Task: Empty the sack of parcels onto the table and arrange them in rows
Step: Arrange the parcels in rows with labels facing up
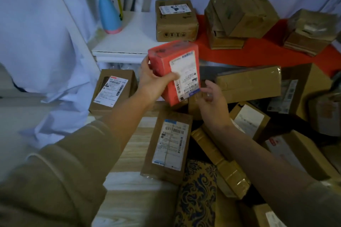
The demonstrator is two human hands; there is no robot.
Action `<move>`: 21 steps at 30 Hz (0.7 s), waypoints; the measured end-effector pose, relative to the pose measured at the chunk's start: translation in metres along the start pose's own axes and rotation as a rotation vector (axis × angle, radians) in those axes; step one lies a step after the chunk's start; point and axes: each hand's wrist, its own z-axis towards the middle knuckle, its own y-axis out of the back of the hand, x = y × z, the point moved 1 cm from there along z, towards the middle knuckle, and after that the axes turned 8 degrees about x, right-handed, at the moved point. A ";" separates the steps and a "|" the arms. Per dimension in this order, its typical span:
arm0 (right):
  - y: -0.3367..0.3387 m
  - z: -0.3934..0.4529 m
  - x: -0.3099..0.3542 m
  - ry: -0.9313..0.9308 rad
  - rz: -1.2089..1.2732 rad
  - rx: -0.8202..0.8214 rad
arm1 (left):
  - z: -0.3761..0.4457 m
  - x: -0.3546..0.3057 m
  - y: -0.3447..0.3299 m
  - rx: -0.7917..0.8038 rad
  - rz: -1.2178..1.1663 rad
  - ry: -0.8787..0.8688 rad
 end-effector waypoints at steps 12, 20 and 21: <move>-0.066 -0.038 -0.006 -0.302 -0.528 0.125 | -0.126 0.078 0.122 -0.155 -0.493 0.394; -0.074 -0.052 -0.015 -0.309 -0.265 0.224 | -0.157 0.114 0.148 -0.310 -0.065 0.644; -0.076 -0.053 -0.016 -0.309 -0.243 0.229 | -0.156 0.117 0.149 -0.348 0.022 0.634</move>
